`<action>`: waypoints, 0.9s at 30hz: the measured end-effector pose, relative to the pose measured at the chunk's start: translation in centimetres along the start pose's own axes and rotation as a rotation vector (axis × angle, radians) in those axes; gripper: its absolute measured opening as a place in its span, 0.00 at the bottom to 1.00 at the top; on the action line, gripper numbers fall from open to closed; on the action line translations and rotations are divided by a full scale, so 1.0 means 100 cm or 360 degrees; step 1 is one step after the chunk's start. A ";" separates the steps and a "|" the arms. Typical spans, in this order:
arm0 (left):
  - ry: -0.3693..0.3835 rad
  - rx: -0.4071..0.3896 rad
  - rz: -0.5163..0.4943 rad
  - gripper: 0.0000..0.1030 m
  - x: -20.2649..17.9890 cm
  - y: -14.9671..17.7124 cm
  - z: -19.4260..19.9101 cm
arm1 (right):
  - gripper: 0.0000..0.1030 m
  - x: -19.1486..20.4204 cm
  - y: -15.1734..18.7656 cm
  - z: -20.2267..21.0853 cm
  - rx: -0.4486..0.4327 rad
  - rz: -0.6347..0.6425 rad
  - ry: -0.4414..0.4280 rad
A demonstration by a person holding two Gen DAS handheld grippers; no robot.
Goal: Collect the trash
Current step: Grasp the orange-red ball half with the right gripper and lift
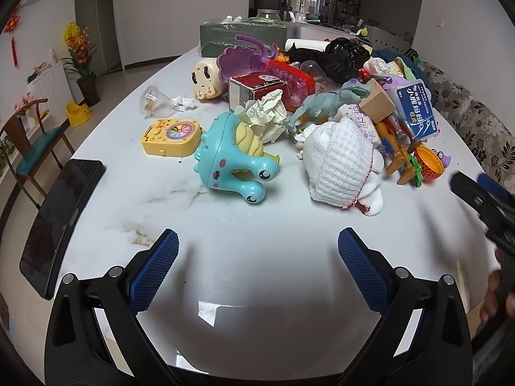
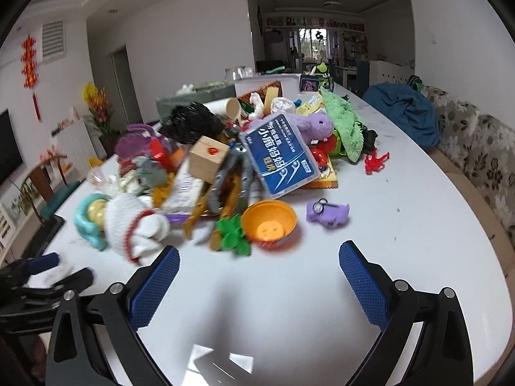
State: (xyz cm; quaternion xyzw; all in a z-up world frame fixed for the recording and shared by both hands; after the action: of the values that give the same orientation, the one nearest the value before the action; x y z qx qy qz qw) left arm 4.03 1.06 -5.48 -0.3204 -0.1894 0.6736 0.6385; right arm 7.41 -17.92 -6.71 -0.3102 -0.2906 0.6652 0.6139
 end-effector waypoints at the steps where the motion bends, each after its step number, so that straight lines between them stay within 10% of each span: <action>1: -0.0002 -0.0002 -0.0011 0.95 -0.001 -0.001 -0.001 | 0.95 -0.001 -0.003 -0.006 0.0017 0.0000 -0.0006; 12: 0.0008 0.0024 -0.0029 0.95 0.001 -0.005 -0.010 | 0.94 -0.013 -0.017 -0.078 0.0369 -0.0086 -0.0134; 14: 0.0003 0.0024 -0.0033 0.95 0.000 -0.005 -0.011 | 0.72 -0.009 -0.019 -0.079 0.0360 -0.0001 -0.0070; 15: 0.0000 0.0025 -0.0035 0.95 0.000 -0.005 -0.010 | 0.38 -0.008 -0.019 -0.078 0.0357 0.0022 -0.0052; 27: 0.0049 0.0005 -0.0085 0.95 -0.022 -0.018 -0.016 | 0.39 -0.024 -0.001 -0.013 0.0234 -0.0123 -0.0308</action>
State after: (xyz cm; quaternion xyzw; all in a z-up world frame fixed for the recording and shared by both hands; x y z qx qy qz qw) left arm 6.39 -1.18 -5.03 -0.3245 -0.1870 0.6517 0.6596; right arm 8.60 -20.32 -7.36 -0.1872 -0.3105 0.6873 0.6294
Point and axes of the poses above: each gripper's, at about its wrist camera, not at the fingertips, and z roughly against the way its jaws point, x to its left, y to its underside, the point moved 5 cm from there along -z, roughly the way its jaws point, and after that the axes turned 11 degrees about y, right-handed, at the moved point
